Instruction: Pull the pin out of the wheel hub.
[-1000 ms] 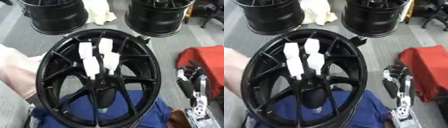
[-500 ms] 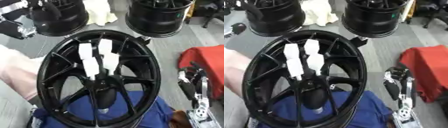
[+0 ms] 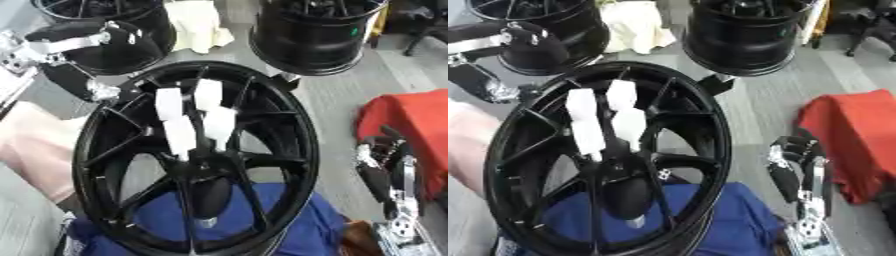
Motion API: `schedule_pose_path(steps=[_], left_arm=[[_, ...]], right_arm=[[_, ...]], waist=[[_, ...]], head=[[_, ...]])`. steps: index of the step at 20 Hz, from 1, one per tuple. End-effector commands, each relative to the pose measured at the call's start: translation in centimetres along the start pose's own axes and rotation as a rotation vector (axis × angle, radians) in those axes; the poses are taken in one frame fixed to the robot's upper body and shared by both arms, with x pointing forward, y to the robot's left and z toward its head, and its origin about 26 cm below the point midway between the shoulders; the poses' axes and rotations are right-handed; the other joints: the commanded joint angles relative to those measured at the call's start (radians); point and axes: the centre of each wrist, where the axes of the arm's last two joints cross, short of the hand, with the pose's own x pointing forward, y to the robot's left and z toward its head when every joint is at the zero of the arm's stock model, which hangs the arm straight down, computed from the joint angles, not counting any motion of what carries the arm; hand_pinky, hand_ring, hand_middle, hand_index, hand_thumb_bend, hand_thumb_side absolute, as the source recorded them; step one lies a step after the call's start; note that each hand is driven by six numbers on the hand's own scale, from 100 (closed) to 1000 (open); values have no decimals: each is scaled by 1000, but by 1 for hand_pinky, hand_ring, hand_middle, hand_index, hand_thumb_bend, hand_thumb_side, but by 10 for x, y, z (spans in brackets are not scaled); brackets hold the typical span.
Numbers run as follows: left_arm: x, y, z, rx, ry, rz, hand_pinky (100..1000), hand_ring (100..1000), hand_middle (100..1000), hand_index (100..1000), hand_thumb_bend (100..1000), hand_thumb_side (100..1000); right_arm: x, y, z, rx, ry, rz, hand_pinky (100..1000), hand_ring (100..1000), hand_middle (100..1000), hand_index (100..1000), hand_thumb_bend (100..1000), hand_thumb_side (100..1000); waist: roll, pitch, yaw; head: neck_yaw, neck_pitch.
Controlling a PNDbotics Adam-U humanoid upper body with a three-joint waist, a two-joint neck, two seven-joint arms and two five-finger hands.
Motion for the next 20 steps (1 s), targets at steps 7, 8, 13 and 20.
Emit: schedule_pose_path(steps=[7,8,13,20], left_arm=[[-4,5,-5,-400,-200,-300,787,750,771,846,373,536],[-4,2,-7,-413,-195,-302,784,747,768,847,381,549],[-6,-3,-10,-449,-178,-315,777,738,761,844,390,550],[-10,-7,-12,-460,-159,-313,778,743,773,854,410,551]], right_arm=[[3,-2,-2,2,-26,7,659,659,645,827,100,319],[3,-2,-2,3,-26,7,659,659,645,827,100,319],[3,-2,-2,1,-25,5,659,660,646,827,100,319],[3,-2,-2,3,-24,4,659,660,646,827,100,320]], waist=[[2,-26,-6],[2,-26,-6],[2,-24,-8],[1,-24,-10]], head=[[6,-2],[6,-1],[7,0],[10,1]])
